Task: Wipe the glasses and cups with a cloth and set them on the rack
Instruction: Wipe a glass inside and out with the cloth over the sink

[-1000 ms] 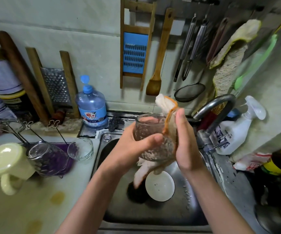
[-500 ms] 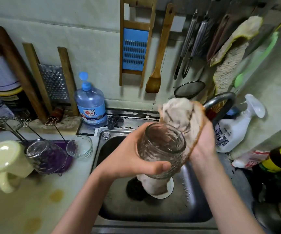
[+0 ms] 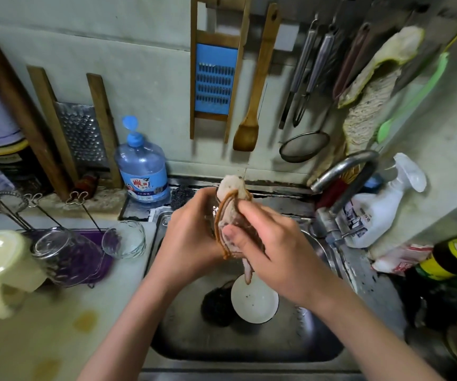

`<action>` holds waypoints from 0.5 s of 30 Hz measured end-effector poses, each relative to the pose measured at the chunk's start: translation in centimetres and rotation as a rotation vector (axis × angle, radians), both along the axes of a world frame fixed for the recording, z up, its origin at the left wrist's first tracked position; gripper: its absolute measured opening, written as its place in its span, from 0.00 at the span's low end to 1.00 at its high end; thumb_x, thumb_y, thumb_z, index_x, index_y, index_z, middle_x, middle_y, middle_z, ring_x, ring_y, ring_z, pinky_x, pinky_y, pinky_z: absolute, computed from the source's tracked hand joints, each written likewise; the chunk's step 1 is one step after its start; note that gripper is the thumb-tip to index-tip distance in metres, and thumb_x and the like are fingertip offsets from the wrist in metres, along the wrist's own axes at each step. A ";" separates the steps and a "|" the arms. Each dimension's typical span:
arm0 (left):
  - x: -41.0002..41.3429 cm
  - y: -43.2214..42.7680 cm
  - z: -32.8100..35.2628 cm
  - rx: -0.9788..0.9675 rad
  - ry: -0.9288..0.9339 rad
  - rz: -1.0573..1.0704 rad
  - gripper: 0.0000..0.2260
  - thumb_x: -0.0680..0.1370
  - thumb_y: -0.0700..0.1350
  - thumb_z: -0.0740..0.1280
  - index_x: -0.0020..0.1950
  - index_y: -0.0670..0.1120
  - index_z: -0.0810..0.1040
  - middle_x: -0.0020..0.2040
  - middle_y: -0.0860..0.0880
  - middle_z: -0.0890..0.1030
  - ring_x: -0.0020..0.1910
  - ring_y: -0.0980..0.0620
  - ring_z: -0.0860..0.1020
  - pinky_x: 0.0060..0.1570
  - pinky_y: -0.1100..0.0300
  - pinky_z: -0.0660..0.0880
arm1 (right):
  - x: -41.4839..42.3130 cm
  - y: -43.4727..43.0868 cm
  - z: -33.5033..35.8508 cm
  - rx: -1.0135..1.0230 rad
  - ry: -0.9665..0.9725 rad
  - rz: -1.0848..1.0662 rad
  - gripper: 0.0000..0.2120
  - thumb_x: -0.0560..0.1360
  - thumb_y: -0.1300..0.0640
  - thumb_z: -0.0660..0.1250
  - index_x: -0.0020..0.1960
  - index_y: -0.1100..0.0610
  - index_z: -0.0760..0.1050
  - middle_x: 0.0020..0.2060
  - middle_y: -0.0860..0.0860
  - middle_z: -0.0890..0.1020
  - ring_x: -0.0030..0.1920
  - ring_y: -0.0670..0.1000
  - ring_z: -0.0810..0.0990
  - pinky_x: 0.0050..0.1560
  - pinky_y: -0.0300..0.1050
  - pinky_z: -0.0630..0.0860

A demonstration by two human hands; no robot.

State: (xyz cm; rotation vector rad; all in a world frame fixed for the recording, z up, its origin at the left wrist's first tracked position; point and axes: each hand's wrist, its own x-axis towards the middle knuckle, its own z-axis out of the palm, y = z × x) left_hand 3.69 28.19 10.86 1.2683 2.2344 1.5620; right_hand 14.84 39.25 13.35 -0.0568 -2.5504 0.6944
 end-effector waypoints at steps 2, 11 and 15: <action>-0.3 -0.2 -0.2 -0.077 0.191 0.003 0.36 0.59 0.62 0.72 0.63 0.47 0.73 0.53 0.54 0.81 0.50 0.57 0.78 0.49 0.72 0.69 | 0.1 0.6 0.3 0.015 -0.082 0.007 0.16 0.78 0.46 0.60 0.43 0.59 0.73 0.36 0.45 0.76 0.37 0.41 0.70 0.40 0.36 0.67; -2.5 -0.4 0.7 -0.368 0.776 -0.181 0.41 0.60 0.66 0.68 0.63 0.39 0.73 0.52 0.44 0.80 0.47 0.43 0.80 0.46 0.56 0.78 | -0.7 2.1 -0.9 -0.266 -0.528 0.177 0.16 0.74 0.45 0.67 0.49 0.58 0.79 0.43 0.55 0.84 0.46 0.54 0.82 0.50 0.56 0.77; -3.3 -0.6 0.6 -0.343 0.659 -0.208 0.42 0.59 0.63 0.74 0.65 0.40 0.73 0.55 0.43 0.80 0.51 0.42 0.80 0.52 0.59 0.73 | -1.0 1.5 -1.0 -0.876 -0.306 0.177 0.05 0.73 0.62 0.69 0.48 0.62 0.79 0.38 0.49 0.84 0.40 0.44 0.82 0.43 0.40 0.80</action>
